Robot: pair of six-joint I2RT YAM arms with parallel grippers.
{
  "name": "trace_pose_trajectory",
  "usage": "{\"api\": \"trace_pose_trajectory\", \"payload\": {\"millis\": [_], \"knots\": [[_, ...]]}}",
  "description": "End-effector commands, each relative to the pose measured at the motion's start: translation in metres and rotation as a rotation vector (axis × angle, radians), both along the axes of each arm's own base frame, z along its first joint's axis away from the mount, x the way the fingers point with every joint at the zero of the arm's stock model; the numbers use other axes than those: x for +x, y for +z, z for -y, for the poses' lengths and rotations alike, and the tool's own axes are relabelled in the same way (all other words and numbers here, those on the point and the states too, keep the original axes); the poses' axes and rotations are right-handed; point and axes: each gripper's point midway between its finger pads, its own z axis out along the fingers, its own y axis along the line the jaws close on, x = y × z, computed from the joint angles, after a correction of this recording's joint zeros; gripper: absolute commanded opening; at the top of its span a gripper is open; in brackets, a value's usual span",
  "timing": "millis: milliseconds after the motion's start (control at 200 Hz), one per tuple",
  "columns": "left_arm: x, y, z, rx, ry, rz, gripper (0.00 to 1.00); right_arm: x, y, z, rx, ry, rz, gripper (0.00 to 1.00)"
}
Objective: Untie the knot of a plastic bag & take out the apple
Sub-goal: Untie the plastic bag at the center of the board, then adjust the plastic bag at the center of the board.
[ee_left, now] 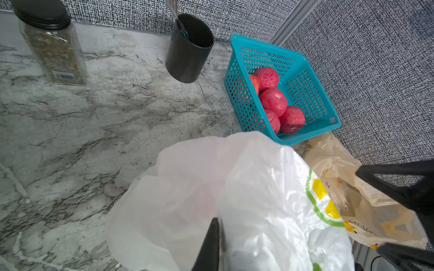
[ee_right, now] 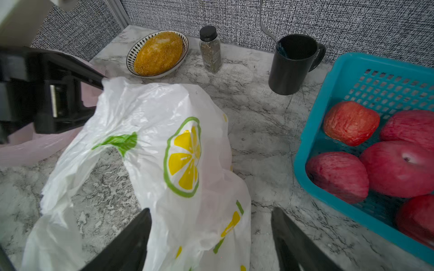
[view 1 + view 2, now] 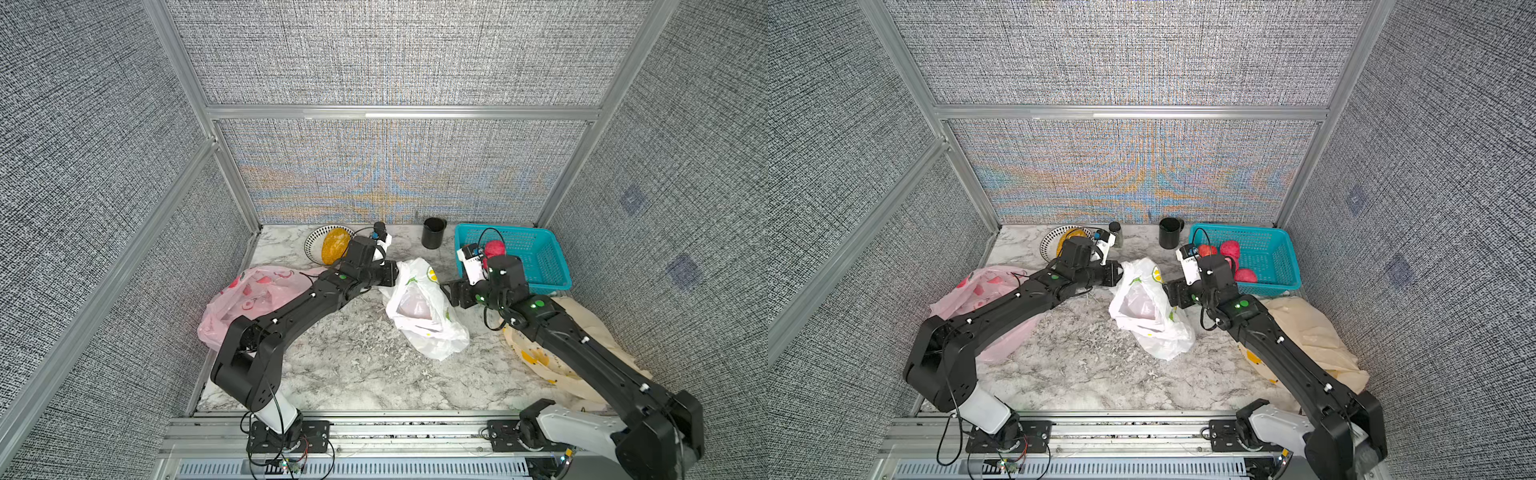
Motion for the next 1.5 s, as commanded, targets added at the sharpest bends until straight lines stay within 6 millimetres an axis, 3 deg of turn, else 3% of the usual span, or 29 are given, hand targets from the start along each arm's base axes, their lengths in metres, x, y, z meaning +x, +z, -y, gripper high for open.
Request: {"api": "trace_pose_trajectory", "payload": {"millis": [0,115,295,556,621,761,836,921,1126,1261,1406,1496], "knots": [[-0.002,0.011,0.005,-0.032,-0.024,0.030,0.15,0.010,0.004,-0.018,0.086,0.103,0.023,0.78],[-0.004,0.012,0.006,-0.033,-0.028,0.029,0.16,0.010,-0.001,-0.031,0.117,0.164,-0.027,0.76],[-0.005,0.013,0.008,-0.038,-0.041,0.030,0.21,0.000,-0.001,-0.032,0.154,0.184,-0.017,0.76],[-0.007,0.015,0.012,-0.046,-0.057,0.037,0.25,0.000,-0.033,-0.033,0.147,0.168,-0.105,0.72],[-0.009,0.015,0.012,-0.044,-0.061,0.038,0.29,0.002,-0.035,-0.034,0.157,0.168,-0.106,0.62],[-0.012,0.009,0.010,-0.037,-0.059,0.027,0.51,0.002,-0.030,-0.047,0.221,0.215,-0.127,0.15],[-0.015,0.003,0.007,-0.028,-0.050,0.021,0.62,0.000,-0.027,-0.051,0.255,0.232,-0.142,0.00],[-0.019,-0.001,0.001,-0.017,-0.036,0.021,0.68,-0.004,-0.020,-0.056,0.292,0.251,-0.148,0.00],[-0.030,0.010,-0.019,-0.007,0.008,0.072,0.77,-0.009,-0.009,-0.061,0.385,0.253,-0.168,0.00],[-0.039,-0.005,-0.025,0.008,0.010,0.043,0.78,-0.011,-0.002,-0.065,0.455,0.258,-0.175,0.00],[-0.051,-0.025,-0.021,-0.047,-0.015,0.005,0.78,-0.010,0.002,-0.067,0.520,0.243,-0.188,0.00],[-0.060,-0.028,-0.015,-0.087,-0.032,0.011,0.78,-0.010,0.006,-0.069,0.553,0.240,-0.191,0.00]]}}
